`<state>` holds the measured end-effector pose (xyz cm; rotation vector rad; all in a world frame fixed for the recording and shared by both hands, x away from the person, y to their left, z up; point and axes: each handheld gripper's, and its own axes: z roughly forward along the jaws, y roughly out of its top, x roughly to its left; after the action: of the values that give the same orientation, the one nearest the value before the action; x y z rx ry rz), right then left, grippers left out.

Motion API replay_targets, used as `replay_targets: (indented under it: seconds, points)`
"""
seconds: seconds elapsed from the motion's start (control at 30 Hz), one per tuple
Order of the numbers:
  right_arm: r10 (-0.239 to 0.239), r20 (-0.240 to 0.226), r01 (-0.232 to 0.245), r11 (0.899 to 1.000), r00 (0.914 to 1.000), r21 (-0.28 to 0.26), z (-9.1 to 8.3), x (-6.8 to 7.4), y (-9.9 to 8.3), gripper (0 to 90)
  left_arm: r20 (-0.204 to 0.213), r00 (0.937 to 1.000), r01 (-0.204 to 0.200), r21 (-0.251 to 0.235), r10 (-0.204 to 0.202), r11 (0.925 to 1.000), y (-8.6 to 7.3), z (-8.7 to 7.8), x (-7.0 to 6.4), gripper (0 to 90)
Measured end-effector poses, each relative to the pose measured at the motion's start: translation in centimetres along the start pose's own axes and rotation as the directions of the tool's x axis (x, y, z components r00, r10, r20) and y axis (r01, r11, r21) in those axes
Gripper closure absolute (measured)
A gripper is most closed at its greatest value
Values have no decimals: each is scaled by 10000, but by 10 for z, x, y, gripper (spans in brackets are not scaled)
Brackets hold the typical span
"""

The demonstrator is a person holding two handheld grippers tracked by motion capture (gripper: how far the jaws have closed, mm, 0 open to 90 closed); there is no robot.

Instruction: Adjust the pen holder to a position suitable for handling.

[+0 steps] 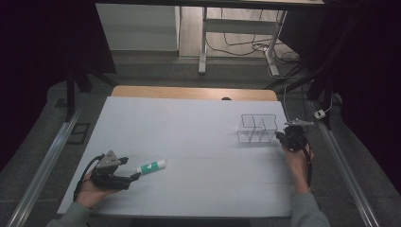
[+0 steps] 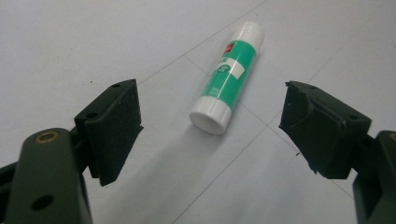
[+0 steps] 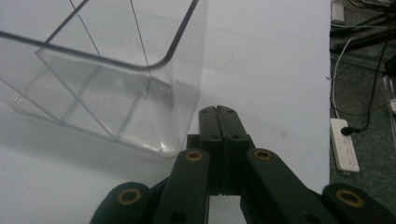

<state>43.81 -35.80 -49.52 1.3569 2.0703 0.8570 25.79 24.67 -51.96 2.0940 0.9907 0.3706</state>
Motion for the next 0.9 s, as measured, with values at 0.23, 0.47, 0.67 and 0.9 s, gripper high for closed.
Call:
replay_targets:
  seconds: [0.23, 0.47, 0.67, 0.9]
  points:
    - [-291, -177, 291, 9996, 9994, 7, 7, 0, 4, 890, -10, 10000, -21, 16, 21, 10000, 0, 0, 0, 199]
    - [-307, -370, 307, 9995, 9988, 1, 10, -1, 3, 890, 21, 10000, 30, -33, -30, 10000, 0, 0, 1, 199]
    - [-533, -322, 536, 9985, 9981, 95, 10, 0, 3, 890, 15, 10000, 3, 0, -3, 10000, 0, 0, 1, 199]
    - [-469, -480, 473, 9988, 9977, 84, 10, 1, 3, 890, 8, 10000, 13, 32, -13, 10000, -1, 1, 1, 199]
